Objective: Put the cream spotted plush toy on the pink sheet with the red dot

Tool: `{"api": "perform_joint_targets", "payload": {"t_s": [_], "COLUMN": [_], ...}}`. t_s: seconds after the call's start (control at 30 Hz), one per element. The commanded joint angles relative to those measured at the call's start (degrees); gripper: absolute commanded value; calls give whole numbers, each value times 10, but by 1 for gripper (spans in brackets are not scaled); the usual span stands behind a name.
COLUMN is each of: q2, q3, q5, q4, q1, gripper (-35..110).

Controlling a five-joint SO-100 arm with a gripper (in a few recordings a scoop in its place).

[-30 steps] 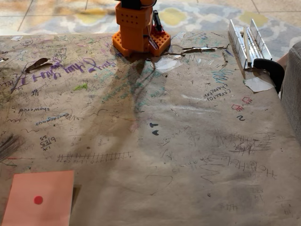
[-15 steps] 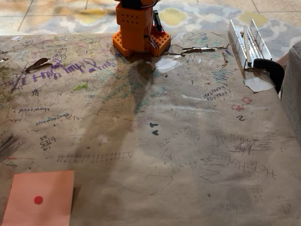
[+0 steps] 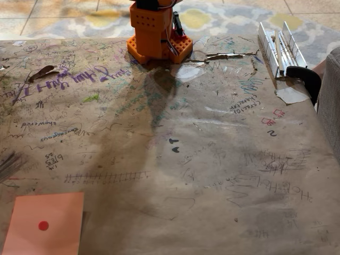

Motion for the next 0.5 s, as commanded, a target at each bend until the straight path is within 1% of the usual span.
{"api": "perform_joint_targets", "payload": {"t_s": [0.0, 0.27, 0.33, 0.4, 0.43, 0.47], "q2": [-4, -4, -6, -6, -4, -4], "q3": [-11, -29, -19, 37, 98, 181], "q5": [-15, 9, 26, 18, -14, -54], "q4": [11, 39, 67, 102, 108, 84], "q1": [10, 12, 10, -2, -10, -9], "gripper": [0, 0, 0, 2, 4, 9]}}
